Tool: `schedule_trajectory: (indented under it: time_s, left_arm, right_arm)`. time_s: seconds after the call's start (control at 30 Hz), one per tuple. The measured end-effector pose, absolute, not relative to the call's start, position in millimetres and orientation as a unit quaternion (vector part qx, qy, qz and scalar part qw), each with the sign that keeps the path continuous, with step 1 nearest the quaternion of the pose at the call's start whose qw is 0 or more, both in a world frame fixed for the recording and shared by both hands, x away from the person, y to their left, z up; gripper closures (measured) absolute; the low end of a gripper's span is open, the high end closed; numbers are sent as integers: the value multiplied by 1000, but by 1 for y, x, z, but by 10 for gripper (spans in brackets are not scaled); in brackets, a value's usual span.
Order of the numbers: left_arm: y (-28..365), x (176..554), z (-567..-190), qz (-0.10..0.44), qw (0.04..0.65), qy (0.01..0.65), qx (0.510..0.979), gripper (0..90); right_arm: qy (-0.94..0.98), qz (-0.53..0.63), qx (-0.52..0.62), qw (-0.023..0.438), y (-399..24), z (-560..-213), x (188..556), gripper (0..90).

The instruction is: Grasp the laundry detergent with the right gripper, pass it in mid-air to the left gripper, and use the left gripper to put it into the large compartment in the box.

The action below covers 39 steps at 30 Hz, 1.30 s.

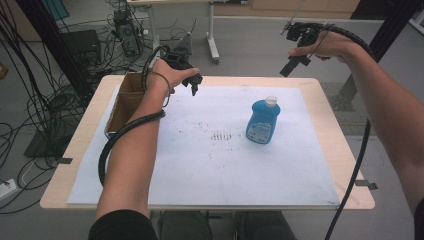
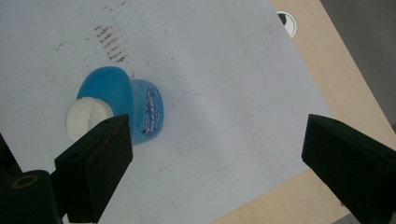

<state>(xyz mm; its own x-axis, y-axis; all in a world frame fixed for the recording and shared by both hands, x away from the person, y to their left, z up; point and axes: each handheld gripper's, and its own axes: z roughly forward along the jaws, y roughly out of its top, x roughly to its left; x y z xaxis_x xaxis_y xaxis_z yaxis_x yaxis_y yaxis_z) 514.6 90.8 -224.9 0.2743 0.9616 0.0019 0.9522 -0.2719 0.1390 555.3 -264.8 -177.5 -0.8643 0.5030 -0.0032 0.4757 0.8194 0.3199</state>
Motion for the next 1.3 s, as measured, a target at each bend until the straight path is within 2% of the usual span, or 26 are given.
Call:
schedule_trajectory:
  time_s: [0.23, 0.87, 1.3]
  left_arm:
    - [92, 510, -225, 44, 58, 597, 799, 58]
    - [89, 499, -219, 47, 70, 584, 807, 57]
    - [87, 498, -222, 47, 73, 578, 812, 57]
  right_arm:
    - [947, 175, 267, 42, -293, -186, 535, 74]
    - [935, 233, 262, 42, -336, -219, 479, 62]
    - [920, 298, 251, 44, -342, -268, 449, 46]
